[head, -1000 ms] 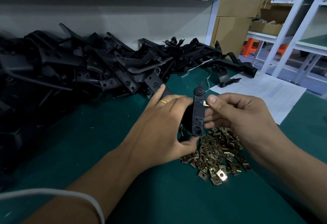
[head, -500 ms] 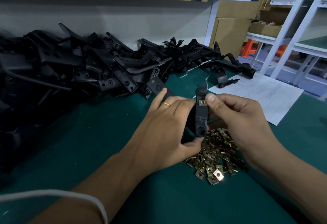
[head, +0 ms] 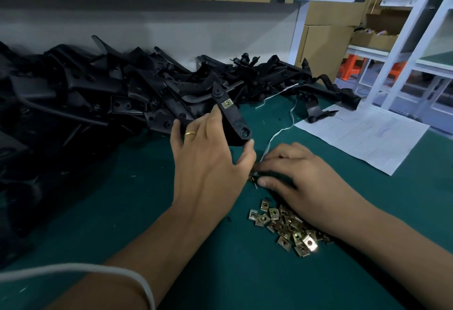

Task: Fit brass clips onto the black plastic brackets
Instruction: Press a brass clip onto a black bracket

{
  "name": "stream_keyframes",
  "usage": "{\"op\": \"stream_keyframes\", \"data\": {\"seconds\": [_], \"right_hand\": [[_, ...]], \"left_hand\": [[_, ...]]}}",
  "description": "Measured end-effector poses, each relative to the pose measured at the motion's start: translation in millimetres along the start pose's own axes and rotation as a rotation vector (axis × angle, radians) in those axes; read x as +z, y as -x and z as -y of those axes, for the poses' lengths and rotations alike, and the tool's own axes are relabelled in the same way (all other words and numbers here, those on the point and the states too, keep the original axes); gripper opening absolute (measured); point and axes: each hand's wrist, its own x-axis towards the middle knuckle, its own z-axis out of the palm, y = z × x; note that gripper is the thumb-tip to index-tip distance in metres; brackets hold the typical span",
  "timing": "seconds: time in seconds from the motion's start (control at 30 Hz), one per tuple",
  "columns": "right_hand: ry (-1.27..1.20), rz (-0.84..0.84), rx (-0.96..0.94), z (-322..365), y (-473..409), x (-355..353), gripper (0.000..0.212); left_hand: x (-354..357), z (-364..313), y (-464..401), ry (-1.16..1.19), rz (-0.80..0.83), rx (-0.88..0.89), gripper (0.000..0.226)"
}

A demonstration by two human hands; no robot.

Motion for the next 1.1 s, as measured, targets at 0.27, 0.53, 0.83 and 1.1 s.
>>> {"op": "stream_keyframes", "data": {"seconds": [0.27, 0.53, 0.83, 1.1], "right_hand": [[-0.008, -0.011, -0.004, 4.2, -0.2, 1.4, 0.017], [-0.104, -0.128, 0.139, -1.4, -2.1, -8.5, 0.010], [-0.441, -0.183, 0.247, -7.4, -0.4, -19.5, 0.012], [-0.441, -0.153, 0.228, -6.3, -0.8, -19.8, 0.014]], "left_hand": [[6.5, 3.7, -0.2, 0.025, 0.046, 0.056, 0.073], [8.8, 4.3, 1.0, 0.121, 0.082, 0.116, 0.071], [5.4, 1.3, 2.9, 0.122, 0.178, 0.314, 0.076], [4.6, 2.4, 2.5, 0.119, 0.128, 0.309, 0.077]]}}
